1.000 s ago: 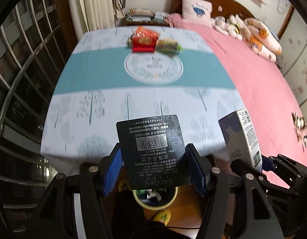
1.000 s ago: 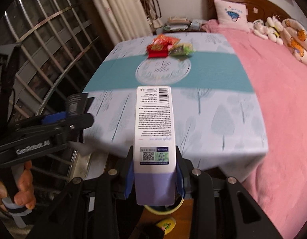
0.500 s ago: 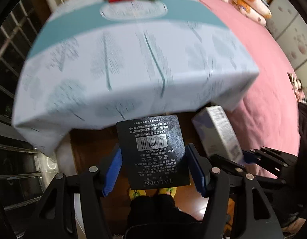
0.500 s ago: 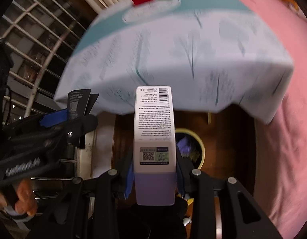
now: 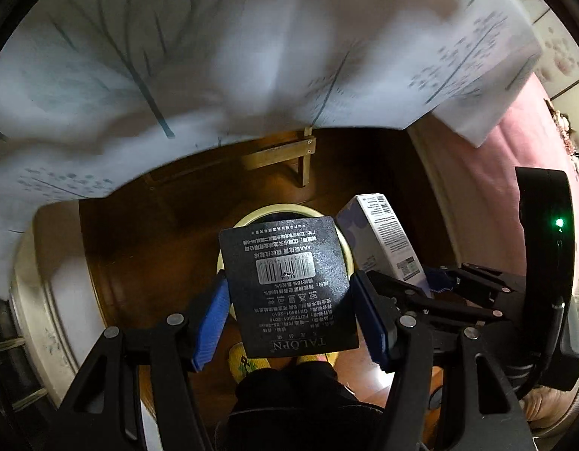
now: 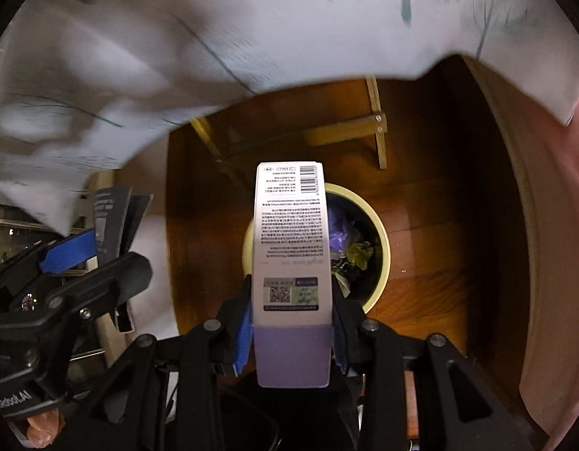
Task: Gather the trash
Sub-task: 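Carry black box and white tube box over the bin and open both tools, then raise both tools back toward the table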
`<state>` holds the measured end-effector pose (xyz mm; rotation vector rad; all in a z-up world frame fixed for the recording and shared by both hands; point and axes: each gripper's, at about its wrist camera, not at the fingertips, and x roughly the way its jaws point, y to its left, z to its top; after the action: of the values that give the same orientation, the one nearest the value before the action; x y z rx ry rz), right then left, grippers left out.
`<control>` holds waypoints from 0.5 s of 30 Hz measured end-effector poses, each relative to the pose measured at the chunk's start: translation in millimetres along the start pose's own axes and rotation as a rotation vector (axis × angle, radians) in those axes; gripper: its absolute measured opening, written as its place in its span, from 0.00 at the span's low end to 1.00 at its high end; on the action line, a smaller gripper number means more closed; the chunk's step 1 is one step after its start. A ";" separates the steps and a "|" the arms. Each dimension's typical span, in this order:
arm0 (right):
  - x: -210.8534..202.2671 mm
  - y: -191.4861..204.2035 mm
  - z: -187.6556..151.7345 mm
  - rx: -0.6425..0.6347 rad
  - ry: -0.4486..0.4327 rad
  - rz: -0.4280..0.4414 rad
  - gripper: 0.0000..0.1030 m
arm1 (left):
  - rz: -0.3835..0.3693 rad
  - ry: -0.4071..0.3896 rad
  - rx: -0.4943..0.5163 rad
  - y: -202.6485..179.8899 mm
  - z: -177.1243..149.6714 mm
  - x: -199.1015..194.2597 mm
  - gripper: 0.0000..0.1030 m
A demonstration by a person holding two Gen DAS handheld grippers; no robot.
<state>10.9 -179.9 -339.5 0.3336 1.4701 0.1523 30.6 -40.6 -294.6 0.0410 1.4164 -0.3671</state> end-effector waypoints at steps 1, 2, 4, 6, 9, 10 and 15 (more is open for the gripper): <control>5.4 -0.7 -0.6 0.002 0.001 0.000 0.34 | 0.001 -0.003 -0.001 0.8 -0.5 6.5 0.60; 12.6 -3.5 -0.4 0.006 0.003 -0.002 0.34 | 0.003 -0.005 -0.006 2.7 -1.2 14.2 0.60; 24.3 -2.6 0.6 0.010 0.007 0.002 0.36 | 0.003 0.002 -0.014 5.7 -2.4 24.3 0.61; 30.1 -7.2 -1.3 0.017 0.009 0.008 0.39 | -0.003 0.012 -0.024 9.2 -2.8 31.5 0.69; 32.5 -10.7 -1.4 0.024 -0.005 0.003 0.54 | 0.007 0.018 -0.032 14.2 -4.8 36.1 0.90; 32.4 -11.3 -1.8 0.026 -0.010 0.003 0.55 | 0.011 0.018 -0.033 15.0 -5.0 36.4 0.92; 24.5 -12.5 -2.7 0.038 -0.025 -0.011 0.55 | 0.032 0.008 -0.056 25.0 -2.8 27.8 0.92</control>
<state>9.5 -183.9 -366.8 0.3570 1.4509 0.1107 37.8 -22.6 -326.8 0.0195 1.4321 -0.3014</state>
